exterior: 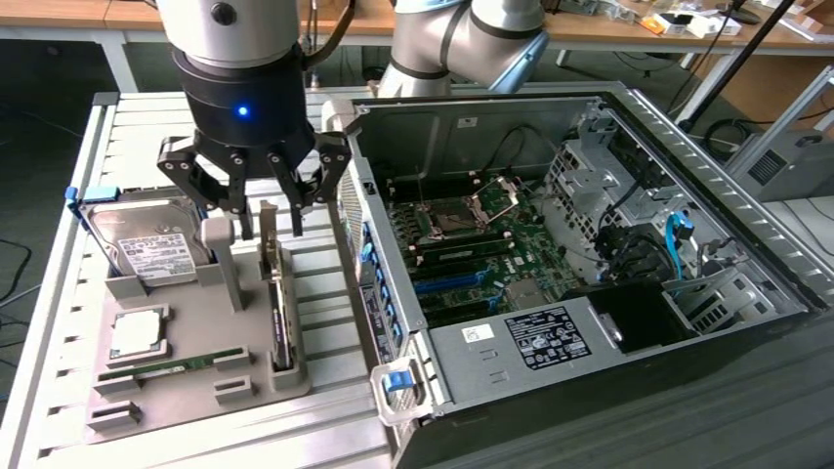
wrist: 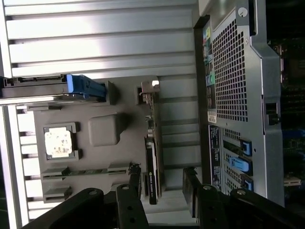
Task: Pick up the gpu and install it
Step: 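Pick up the gpu and move the gpu toward the slot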
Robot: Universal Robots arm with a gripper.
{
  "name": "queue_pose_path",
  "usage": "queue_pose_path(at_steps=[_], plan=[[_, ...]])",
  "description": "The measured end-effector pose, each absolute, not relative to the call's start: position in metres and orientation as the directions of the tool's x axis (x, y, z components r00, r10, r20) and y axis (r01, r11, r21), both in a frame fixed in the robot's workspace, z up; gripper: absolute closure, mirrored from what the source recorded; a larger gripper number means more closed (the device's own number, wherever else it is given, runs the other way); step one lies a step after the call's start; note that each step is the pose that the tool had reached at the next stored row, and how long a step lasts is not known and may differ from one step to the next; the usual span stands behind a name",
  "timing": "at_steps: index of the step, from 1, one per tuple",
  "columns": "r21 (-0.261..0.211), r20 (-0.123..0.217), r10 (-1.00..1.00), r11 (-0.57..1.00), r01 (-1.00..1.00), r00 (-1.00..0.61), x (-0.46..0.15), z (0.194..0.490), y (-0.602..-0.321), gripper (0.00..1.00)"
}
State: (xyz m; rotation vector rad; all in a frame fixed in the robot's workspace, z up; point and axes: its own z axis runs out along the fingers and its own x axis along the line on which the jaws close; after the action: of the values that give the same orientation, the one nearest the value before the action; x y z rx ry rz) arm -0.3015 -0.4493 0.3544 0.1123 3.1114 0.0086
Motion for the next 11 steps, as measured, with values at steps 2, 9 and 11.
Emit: queue_pose_path(at_steps=[2,9,11], plan=[[0.007,-0.028,0.072,0.997,0.072,-0.997,-0.3015,0.3526,-0.4493,0.52],[0.007,-0.028,0.072,0.997,0.072,-0.997,-0.3015,0.347,-0.4493,0.52],[0.006,-0.028,0.072,0.997,0.072,-0.997,-0.3015,0.3457,-0.4493,0.52]])
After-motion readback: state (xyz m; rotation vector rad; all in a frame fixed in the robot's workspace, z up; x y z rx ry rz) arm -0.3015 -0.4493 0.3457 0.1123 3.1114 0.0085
